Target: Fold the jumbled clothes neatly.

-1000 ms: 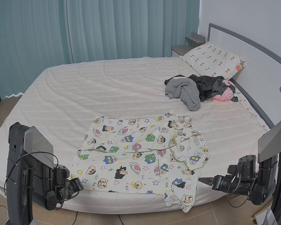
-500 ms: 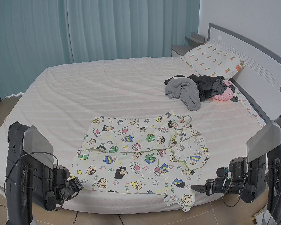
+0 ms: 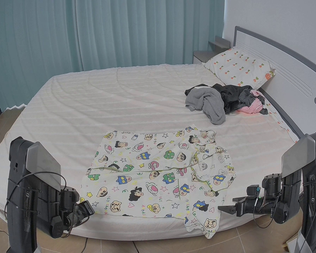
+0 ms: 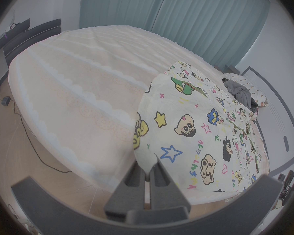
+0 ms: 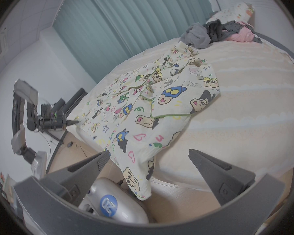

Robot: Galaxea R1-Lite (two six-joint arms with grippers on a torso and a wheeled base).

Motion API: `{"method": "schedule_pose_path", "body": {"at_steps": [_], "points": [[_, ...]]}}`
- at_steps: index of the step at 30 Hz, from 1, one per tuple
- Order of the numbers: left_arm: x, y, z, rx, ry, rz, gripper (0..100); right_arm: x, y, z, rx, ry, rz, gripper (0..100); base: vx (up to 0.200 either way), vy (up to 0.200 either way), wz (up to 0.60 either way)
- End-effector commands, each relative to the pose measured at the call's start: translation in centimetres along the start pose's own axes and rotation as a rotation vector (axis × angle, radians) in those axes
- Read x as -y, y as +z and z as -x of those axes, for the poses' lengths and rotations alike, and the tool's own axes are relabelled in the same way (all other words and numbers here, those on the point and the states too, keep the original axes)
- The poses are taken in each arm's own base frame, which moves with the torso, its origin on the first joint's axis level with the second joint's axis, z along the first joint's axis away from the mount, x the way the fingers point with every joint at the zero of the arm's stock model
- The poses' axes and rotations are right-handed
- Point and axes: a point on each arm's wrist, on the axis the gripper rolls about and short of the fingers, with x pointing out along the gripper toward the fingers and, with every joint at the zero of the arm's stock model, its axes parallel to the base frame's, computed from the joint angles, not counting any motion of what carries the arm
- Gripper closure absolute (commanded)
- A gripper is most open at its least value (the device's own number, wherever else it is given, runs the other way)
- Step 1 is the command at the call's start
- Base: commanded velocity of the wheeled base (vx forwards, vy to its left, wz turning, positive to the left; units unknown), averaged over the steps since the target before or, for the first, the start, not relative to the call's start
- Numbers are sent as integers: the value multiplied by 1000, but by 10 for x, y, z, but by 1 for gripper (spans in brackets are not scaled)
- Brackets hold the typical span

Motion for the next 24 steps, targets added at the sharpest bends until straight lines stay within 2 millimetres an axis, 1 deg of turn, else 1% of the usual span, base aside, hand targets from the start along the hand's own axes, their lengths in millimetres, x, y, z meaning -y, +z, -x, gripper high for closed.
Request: {"method": "schedule_pose_path", "body": {"at_steps": [1, 3, 5, 7, 8, 12, 14, 16, 18, 20, 22, 24], "points": [[1, 2, 0, 15, -11, 2, 100, 10, -8, -2, -13, 52, -23, 0, 0, 0, 0], [1, 2, -1, 16, -12, 3, 100, 9, -11, -2, -27, 95, -30, 0, 0, 0, 0], [1, 2, -1, 16, -12, 3, 100, 8, -15, -8, -33, 114, -24, 0, 0, 0, 0], [1, 2, -1, 16, -12, 3, 100, 8, -15, -8, -33, 114, -24, 0, 0, 0, 0], [1, 2, 0, 15, -11, 2, 100, 4, -13, -13, -36, 151, -6, 0, 0, 0, 0], [1, 2, 0, 15, -10, 4, 100, -4, -12, -19, -48, 180, 14, 0, 0, 0, 0], [1, 2, -1, 16, -12, 3, 100, -2, -7, -24, -53, 181, 12, 0, 0, 0, 0], [1, 2, -1, 16, -12, 3, 100, -2, -7, -24, -53, 181, 12, 0, 0, 0, 0], [1, 2, 0, 15, -11, 4, 100, -1, 4, -30, -111, 185, -9, 0, 0, 0, 0], [1, 2, 0, 16, -10, 4, 100, 0, 7, -33, -110, 184, -1, 0, 0, 0, 0], [1, 2, 0, 15, -11, 4, 100, 3, 17, -41, -82, 188, 20, 0, 0, 0, 0], [1, 2, 0, 15, -11, 4, 100, 2, 19, -44, -81, 191, 23, 0, 0, 0, 0]]}}
